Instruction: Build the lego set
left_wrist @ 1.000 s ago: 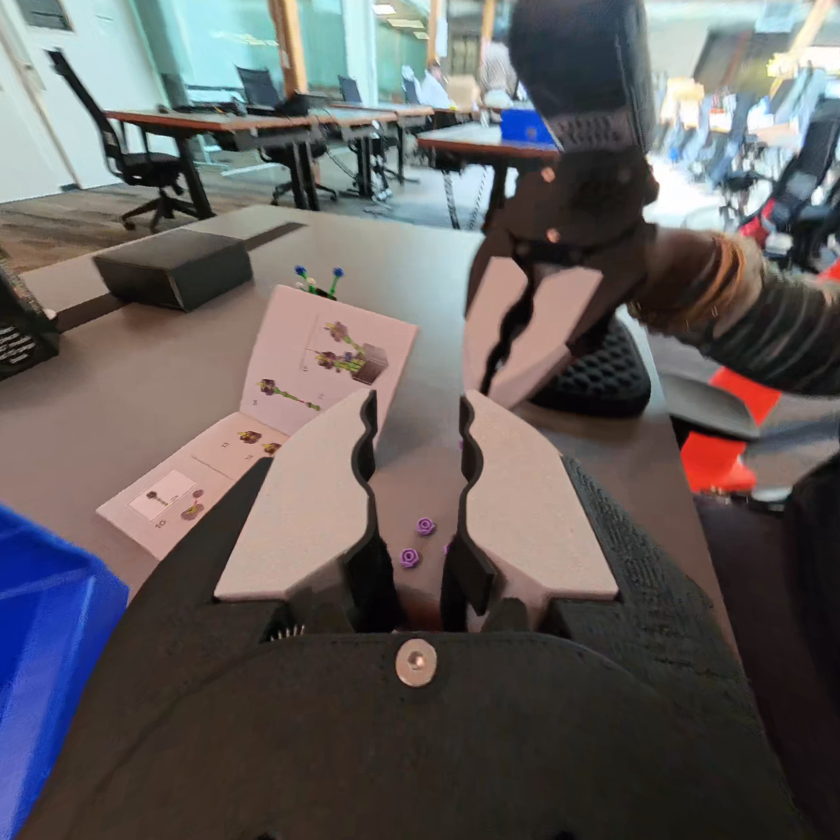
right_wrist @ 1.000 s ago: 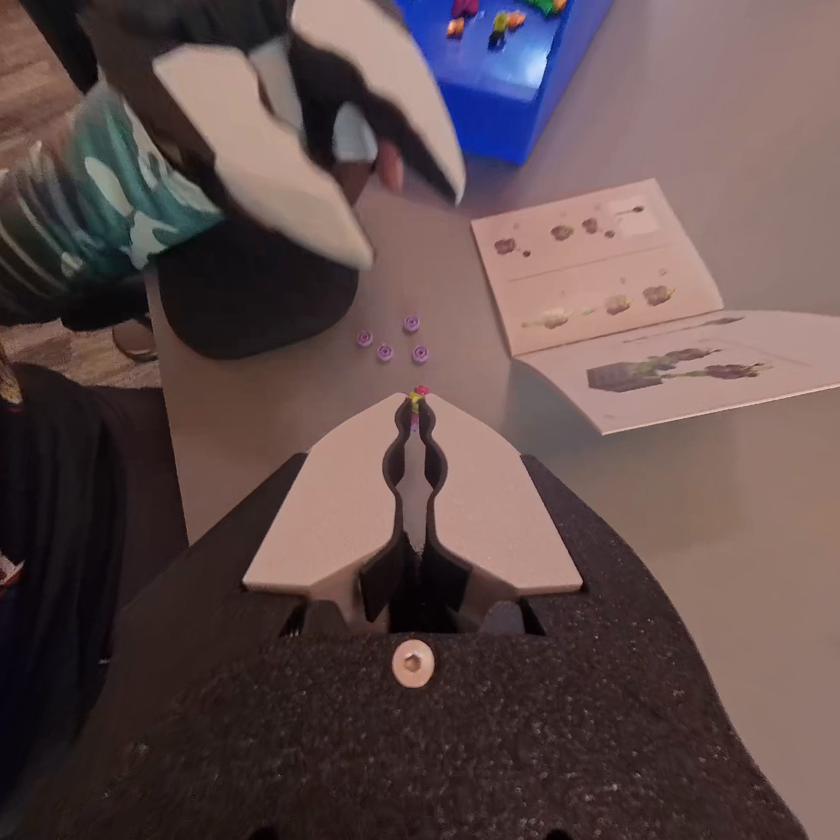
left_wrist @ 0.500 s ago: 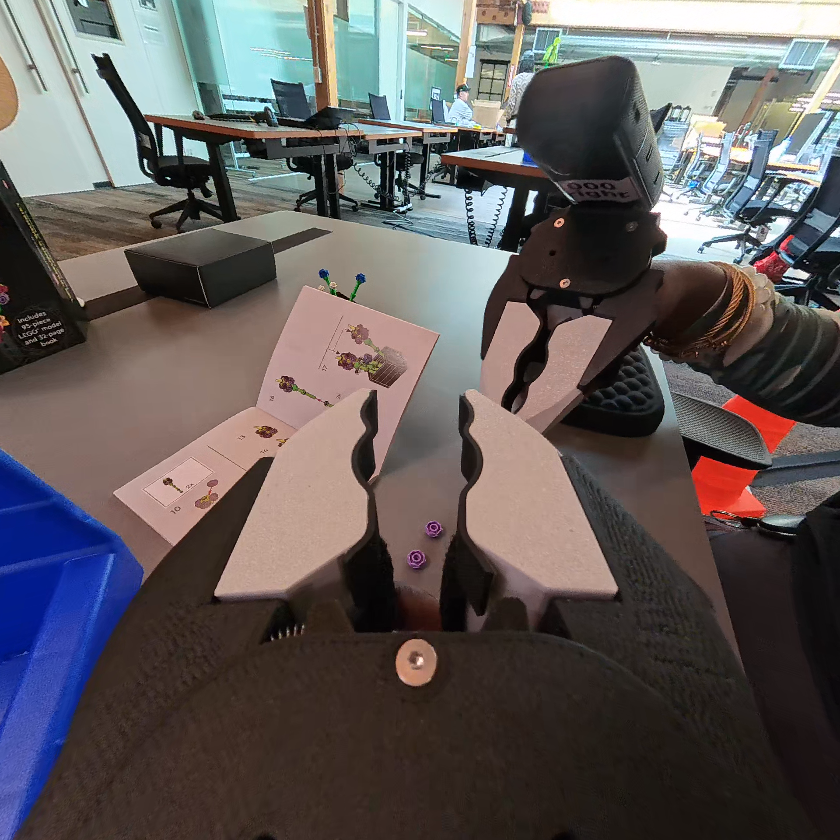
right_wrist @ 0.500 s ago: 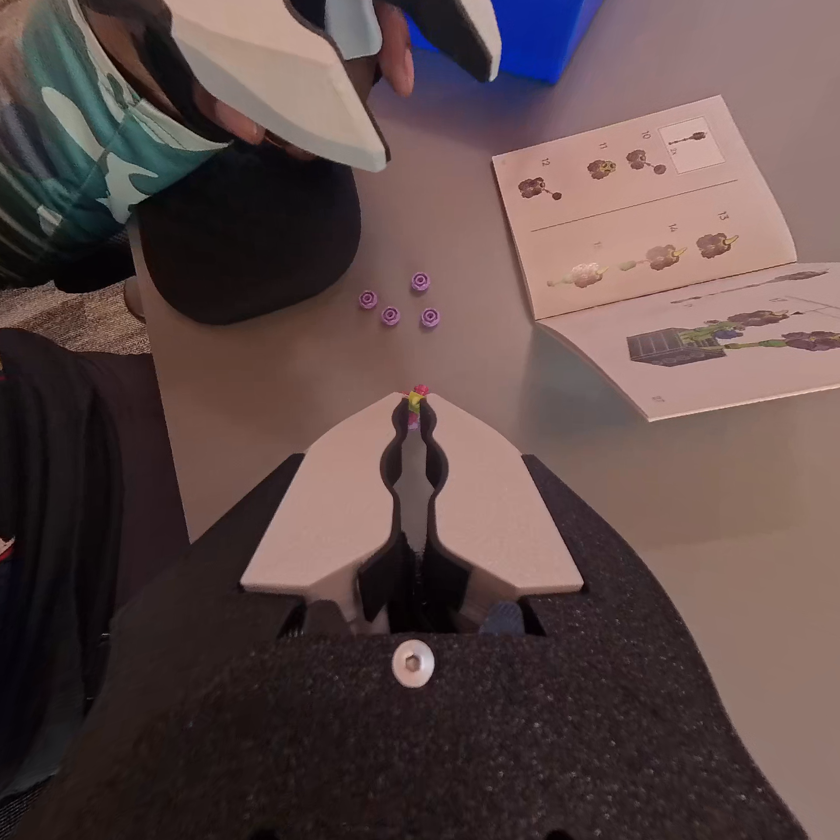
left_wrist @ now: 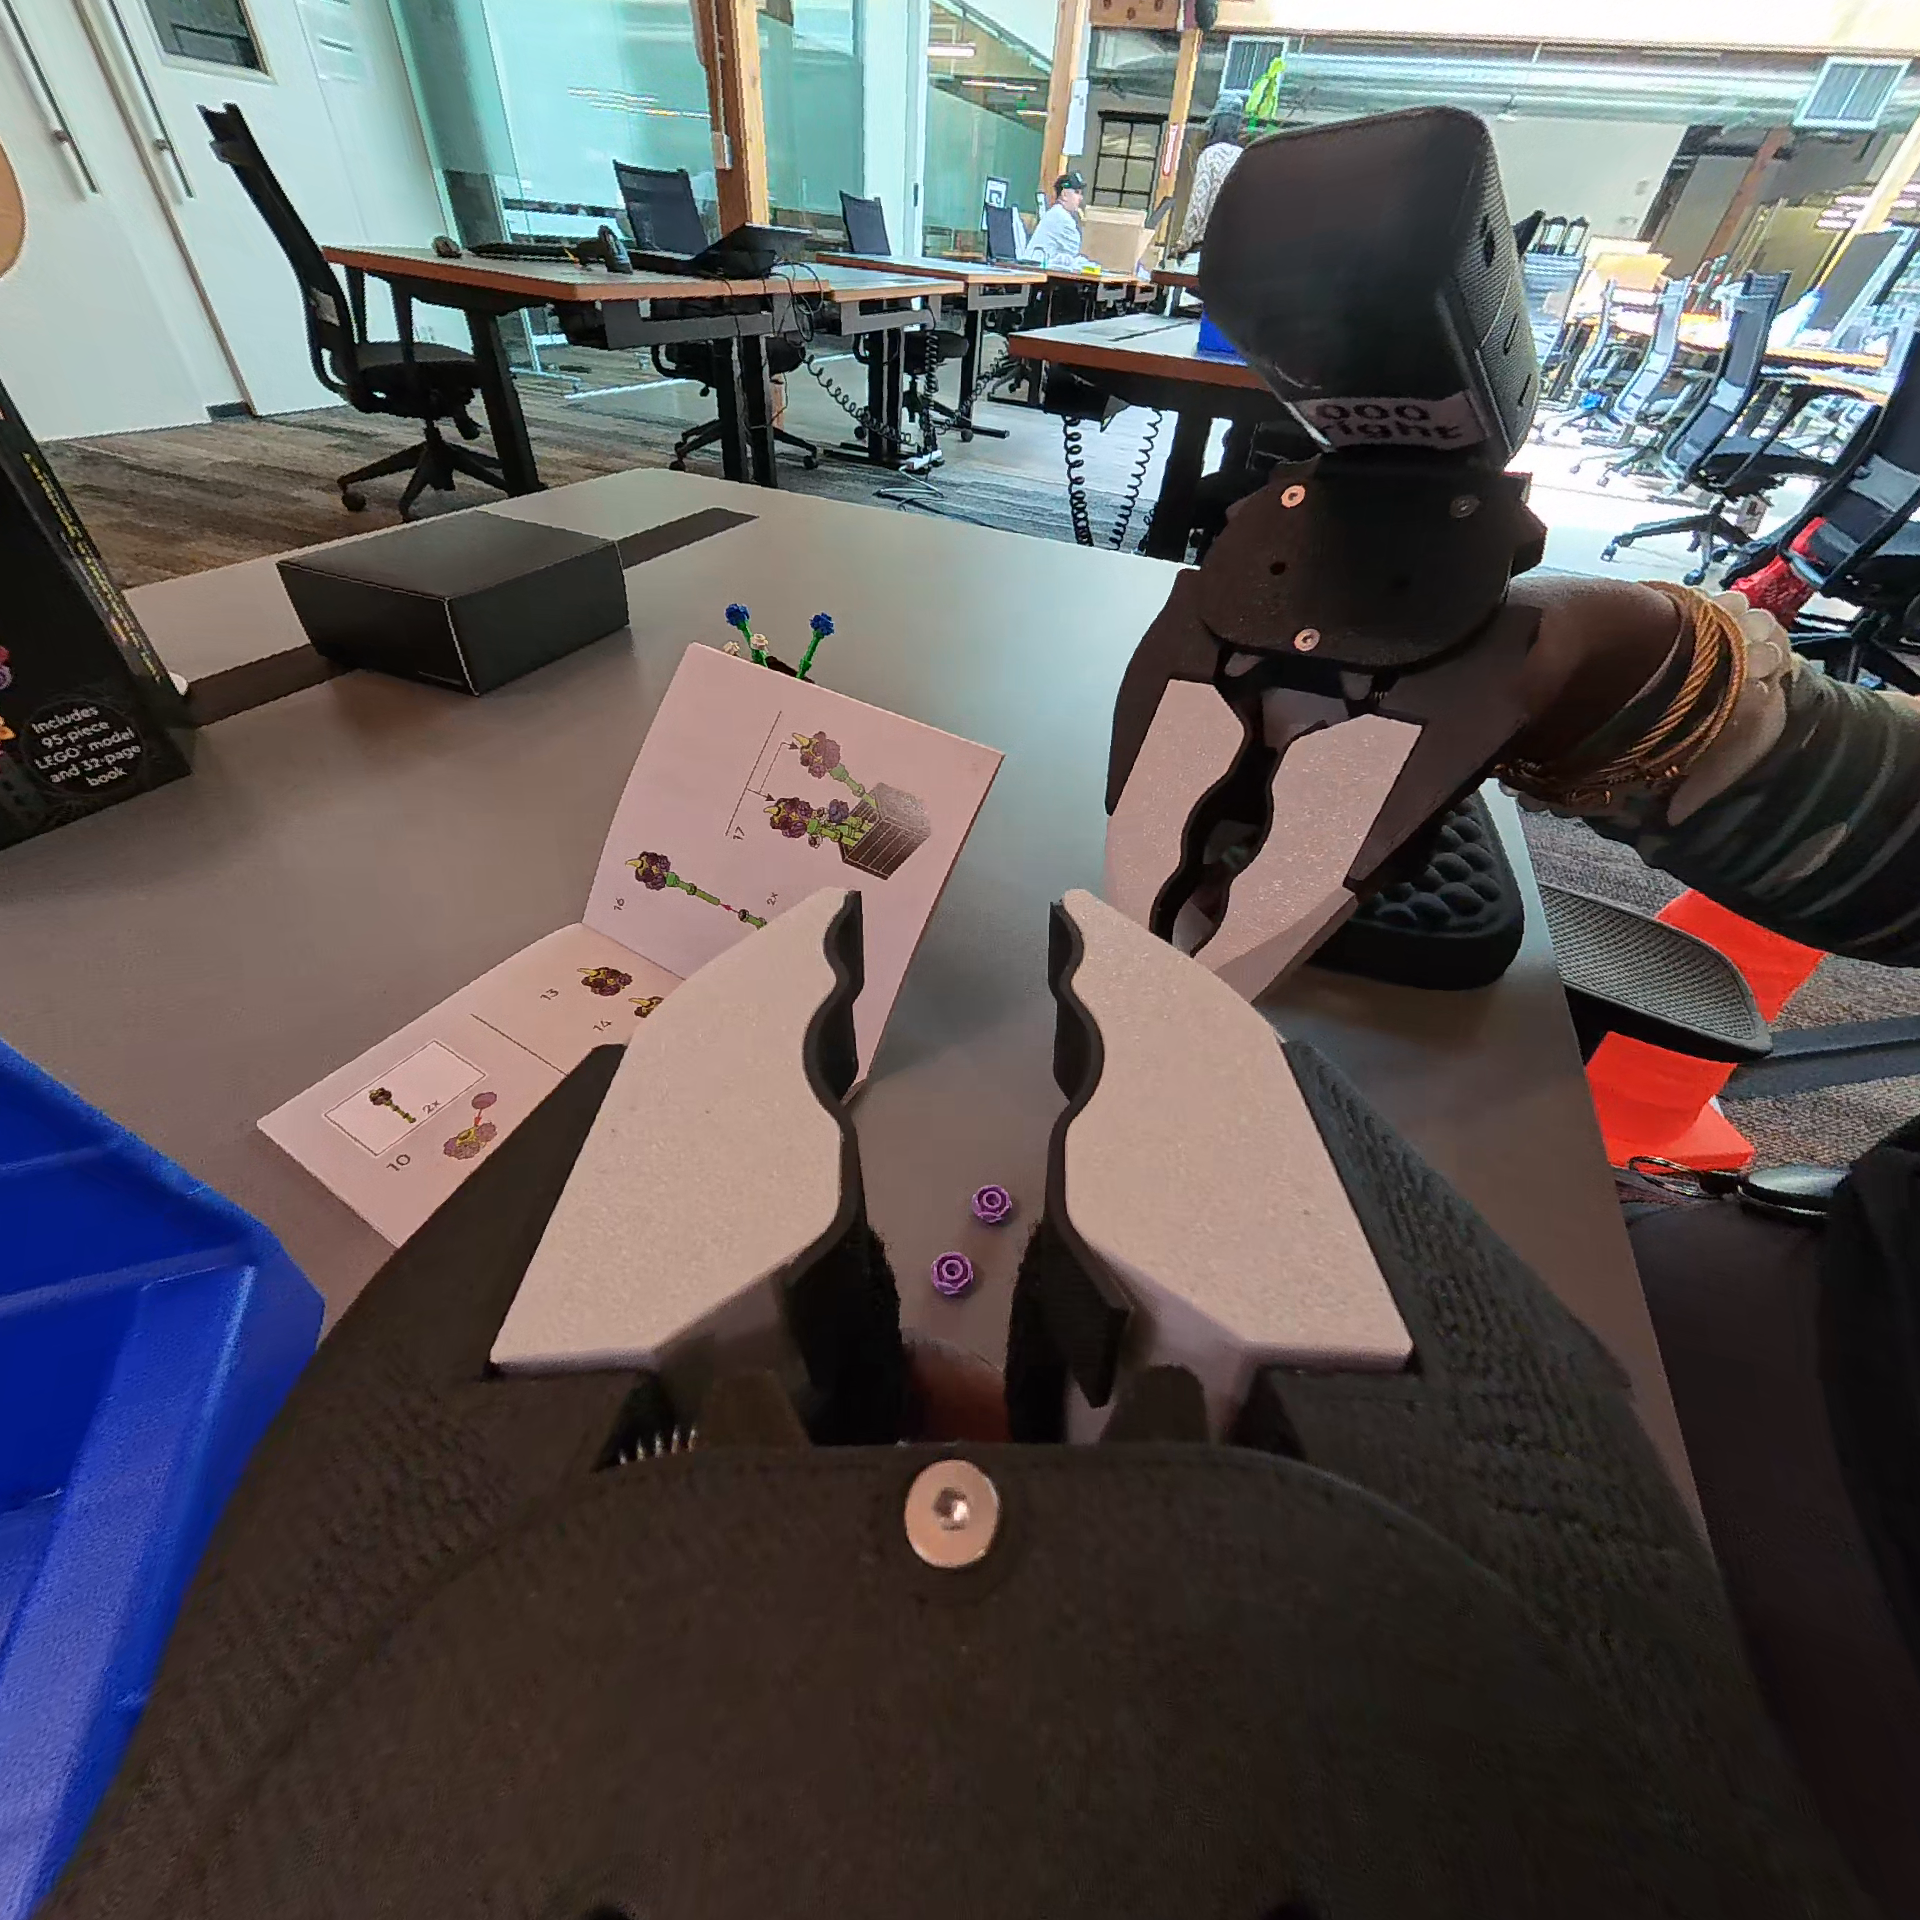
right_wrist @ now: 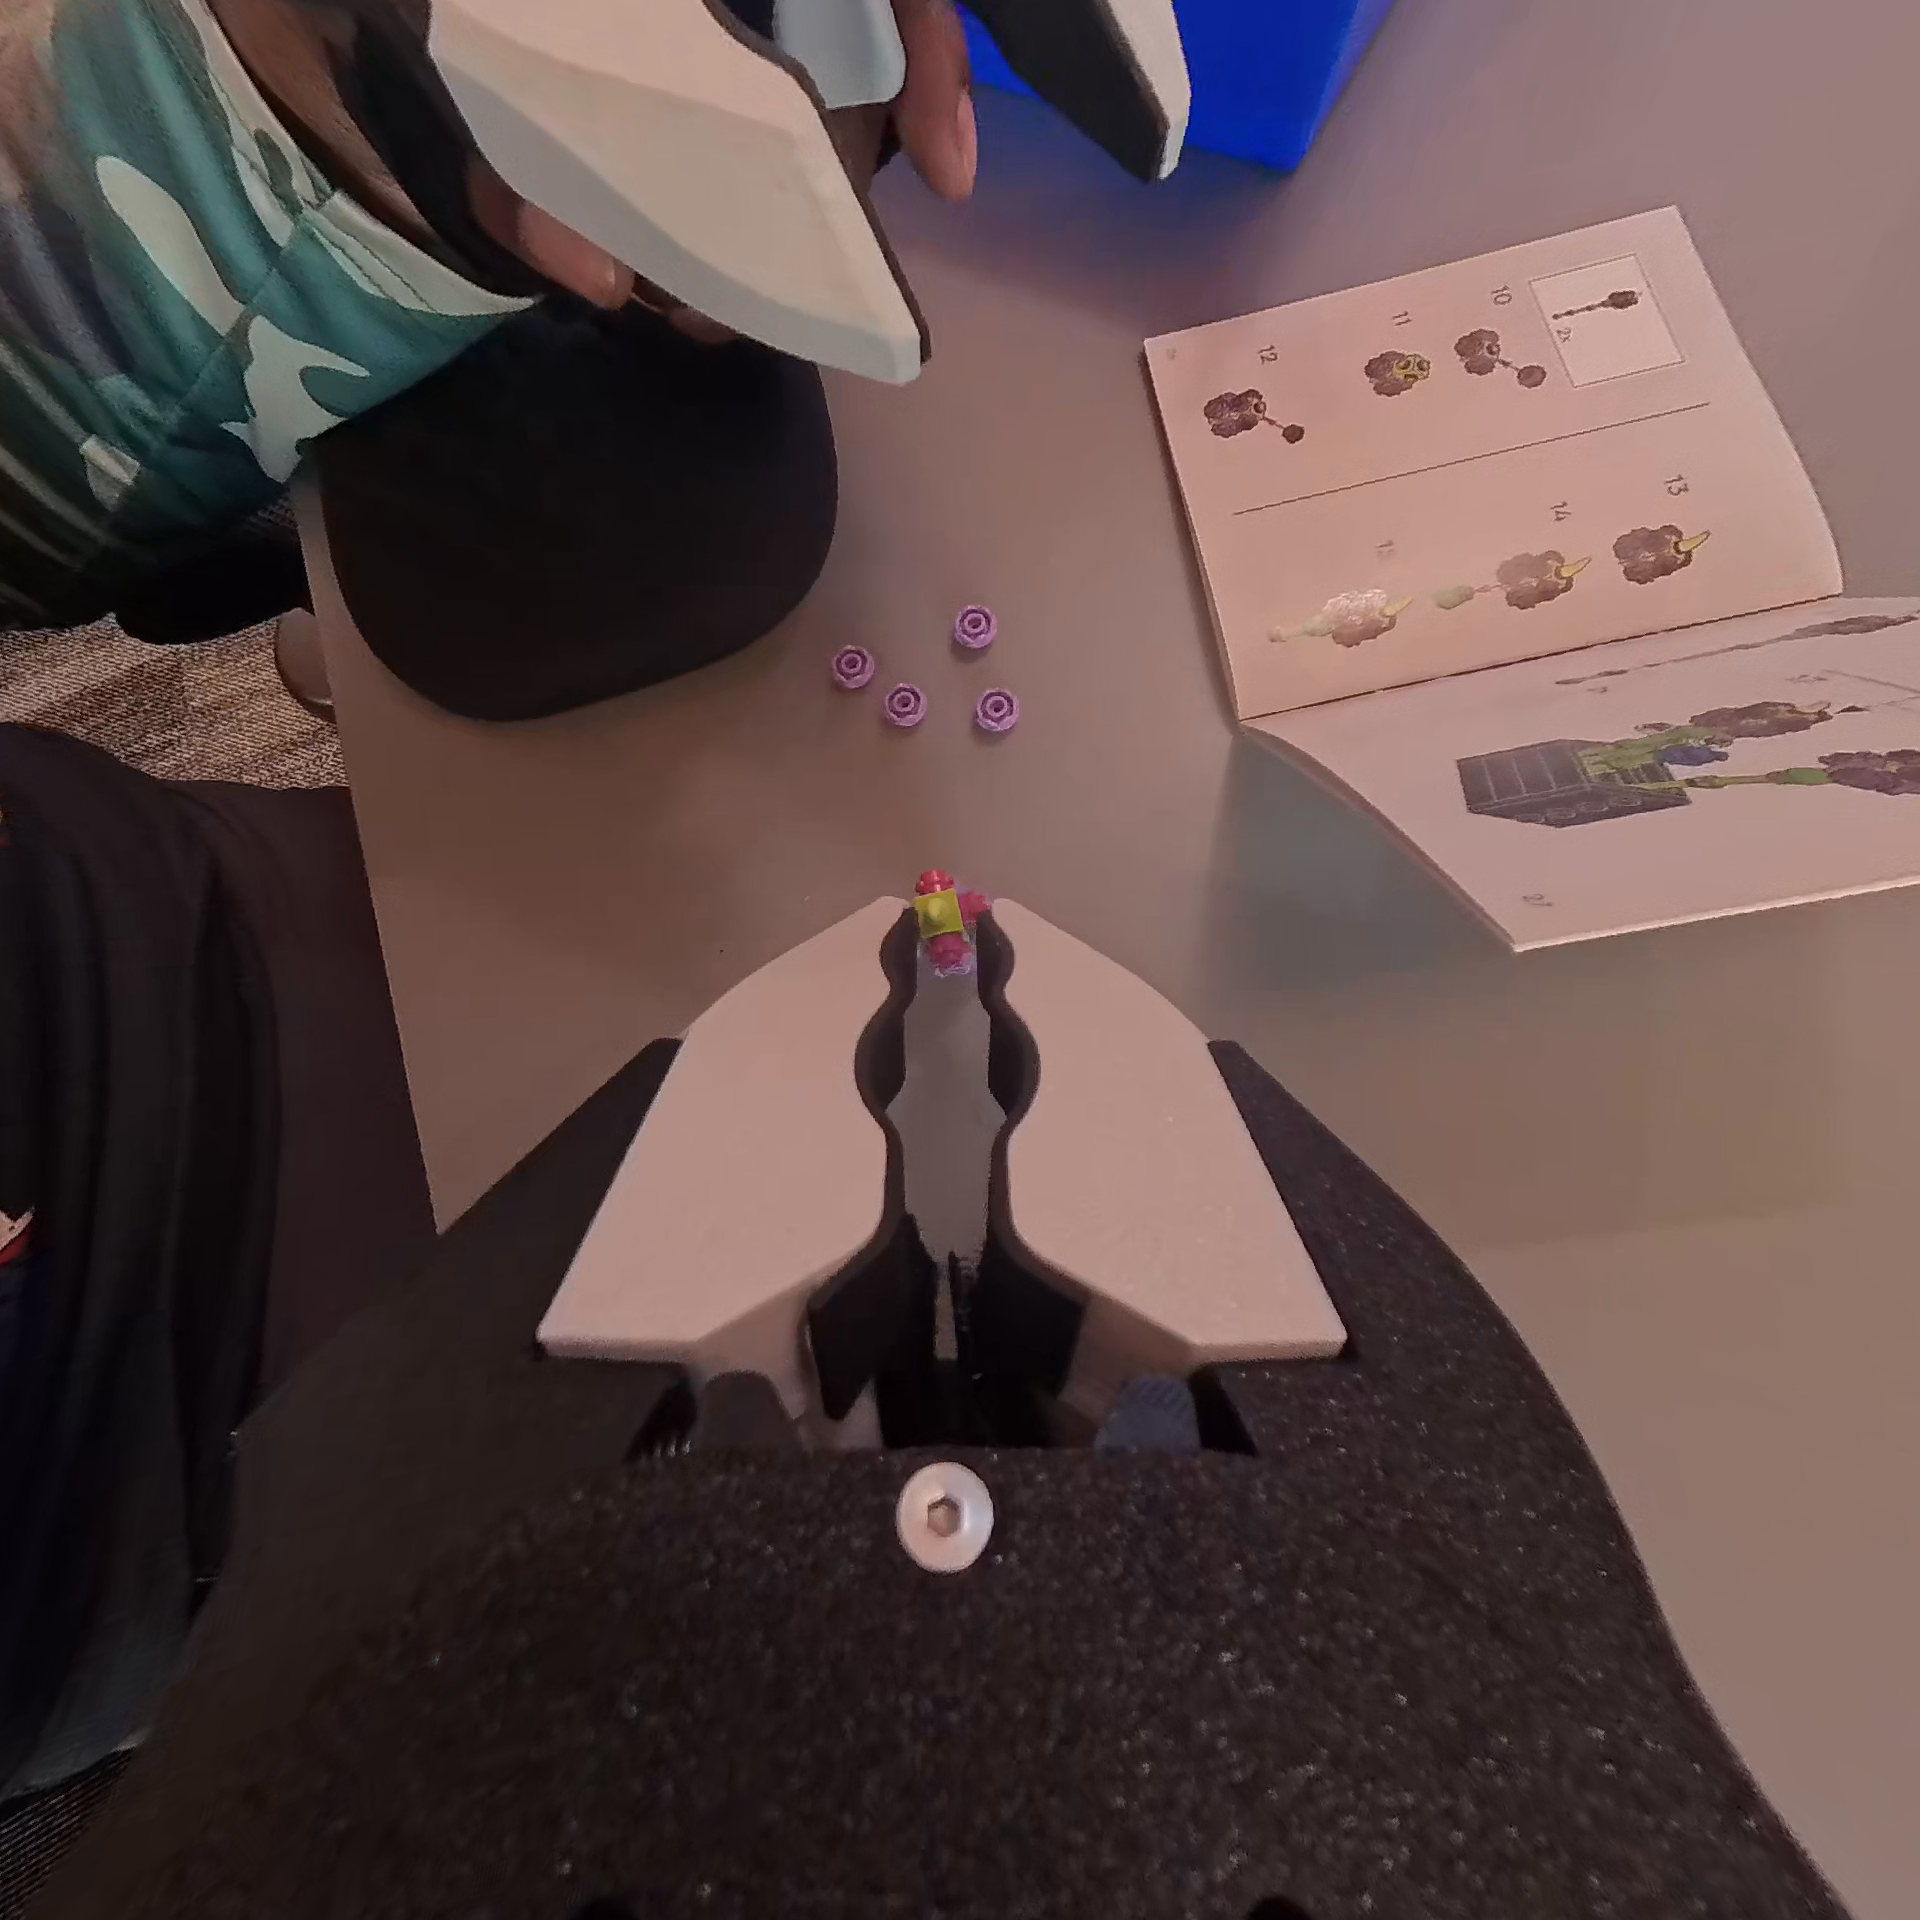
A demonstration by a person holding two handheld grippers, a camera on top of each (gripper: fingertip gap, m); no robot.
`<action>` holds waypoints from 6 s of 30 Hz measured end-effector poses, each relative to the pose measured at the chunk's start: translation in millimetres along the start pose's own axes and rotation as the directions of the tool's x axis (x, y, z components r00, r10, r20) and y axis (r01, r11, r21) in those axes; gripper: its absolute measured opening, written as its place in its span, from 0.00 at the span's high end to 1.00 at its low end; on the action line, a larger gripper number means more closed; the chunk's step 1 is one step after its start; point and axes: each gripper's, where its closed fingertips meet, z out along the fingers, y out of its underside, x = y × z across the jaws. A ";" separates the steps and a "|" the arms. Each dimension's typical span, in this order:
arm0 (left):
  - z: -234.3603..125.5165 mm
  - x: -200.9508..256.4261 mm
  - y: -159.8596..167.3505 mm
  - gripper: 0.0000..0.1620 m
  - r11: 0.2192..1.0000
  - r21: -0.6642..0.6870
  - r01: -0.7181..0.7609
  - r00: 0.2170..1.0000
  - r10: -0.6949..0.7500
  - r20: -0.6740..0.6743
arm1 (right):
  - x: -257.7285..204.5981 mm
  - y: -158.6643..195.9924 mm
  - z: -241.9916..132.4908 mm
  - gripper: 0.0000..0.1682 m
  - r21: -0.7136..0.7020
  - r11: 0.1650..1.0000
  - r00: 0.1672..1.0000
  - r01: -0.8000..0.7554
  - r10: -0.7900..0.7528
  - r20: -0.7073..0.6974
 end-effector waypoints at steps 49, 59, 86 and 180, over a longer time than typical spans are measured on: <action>2.9 3.7 8.4 0.79 0.997 -0.067 -0.035 0.999 0.036 0.006 | 94.1 -4.9 -20.9 0.91 0.191 0.982 0.946 0.011 0.051 -0.319; 1.4 5.2 8.1 0.79 0.997 -0.069 -0.045 0.999 0.045 0.007 | 91.8 -14.5 -24.7 0.91 0.258 0.963 0.945 0.077 0.012 -0.327; -176.2 -252.1 86.0 0.88 0.214 -0.960 0.181 0.968 0.134 0.212 | 83.8 -34.1 -62.4 0.90 0.526 0.828 0.939 0.195 -0.004 -0.343; 5.3 63.4 23.1 0.85 0.977 -0.213 -0.012 0.965 -0.044 -0.259 | 20.7 143.2 -122.3 0.95 -0.382 0.911 0.960 -0.157 0.049 -0.276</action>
